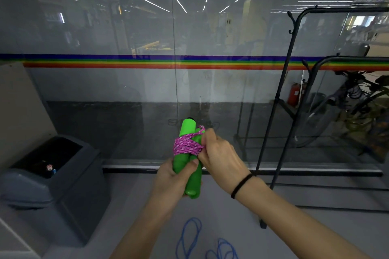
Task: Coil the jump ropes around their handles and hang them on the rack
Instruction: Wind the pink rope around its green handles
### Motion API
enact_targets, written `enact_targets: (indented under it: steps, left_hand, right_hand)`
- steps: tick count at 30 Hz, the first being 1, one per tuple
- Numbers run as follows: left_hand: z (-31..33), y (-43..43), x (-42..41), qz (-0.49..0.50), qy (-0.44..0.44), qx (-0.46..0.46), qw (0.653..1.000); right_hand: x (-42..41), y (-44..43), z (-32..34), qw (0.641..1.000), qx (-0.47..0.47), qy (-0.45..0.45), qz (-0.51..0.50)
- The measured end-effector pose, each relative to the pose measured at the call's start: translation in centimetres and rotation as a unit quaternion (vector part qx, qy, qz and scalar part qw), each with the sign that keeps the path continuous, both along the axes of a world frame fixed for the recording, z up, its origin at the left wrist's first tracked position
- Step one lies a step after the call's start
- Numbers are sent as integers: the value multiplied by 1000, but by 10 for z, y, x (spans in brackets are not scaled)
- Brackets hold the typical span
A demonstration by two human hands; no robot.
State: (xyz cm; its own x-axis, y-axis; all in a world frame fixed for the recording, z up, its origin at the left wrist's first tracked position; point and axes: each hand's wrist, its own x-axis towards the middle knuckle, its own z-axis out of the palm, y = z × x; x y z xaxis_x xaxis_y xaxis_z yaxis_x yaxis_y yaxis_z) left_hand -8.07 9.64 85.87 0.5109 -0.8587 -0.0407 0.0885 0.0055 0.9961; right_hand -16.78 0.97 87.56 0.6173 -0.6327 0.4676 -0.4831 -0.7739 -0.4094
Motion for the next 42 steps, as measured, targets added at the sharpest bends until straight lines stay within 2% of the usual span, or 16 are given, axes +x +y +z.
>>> enact_targets:
  steps: [3,5,8,11,16,21,24,26,28,30,31,34,35,39,42]
  left_hand:
    - [0,2,2,-1,-6,-1,1000]
    - [-1,4,6,-5,4,7,1000]
    - [-4,7,12,-15,13,28,999]
    - [-9,6,15,-10,-5,35,999]
    - [-17,2,13,15,-101,13,995]
    - [-29,1,20,33,-222,63,972]
    - [-27,1,21,51,-336,96,935]
    - [-24,-1,18,79,-455,142,876]
    - [-23,-7,12,114,-537,177,817]
    - [-26,-12,6,125,-572,171,792]
    - [-29,-14,7,117,-566,150,802]
    - [-39,-15,15,46,-444,61,893]
    - [-41,-15,18,15,-403,50,913]
    - [-47,-18,31,-39,-249,52,966]
    - [-51,-11,40,-62,-166,75,981]
  right_hand:
    - [-2,2,-3,999,-39,5,-15]
    - [-7,2,-1,999,-32,-17,18]
    - [-18,2,8,994,56,-64,63]
    - [-24,6,11,983,141,-99,67]
    - [-27,1,3,959,252,-115,64]
    - [-31,-2,-5,957,276,-47,79]
    - [-35,-3,-6,957,280,-21,80]
    - [-34,-1,-8,961,267,-6,79]
    - [-30,4,-11,965,250,-9,78]
    - [-26,7,-14,974,213,-14,78]
    - [-24,8,-14,977,196,-13,78]
    - [-25,5,-15,977,195,-24,78]
    - [-26,5,-16,975,204,-34,79]
    - [-32,1,-12,953,280,-79,85]
    - [-41,-6,-6,938,313,-119,94]
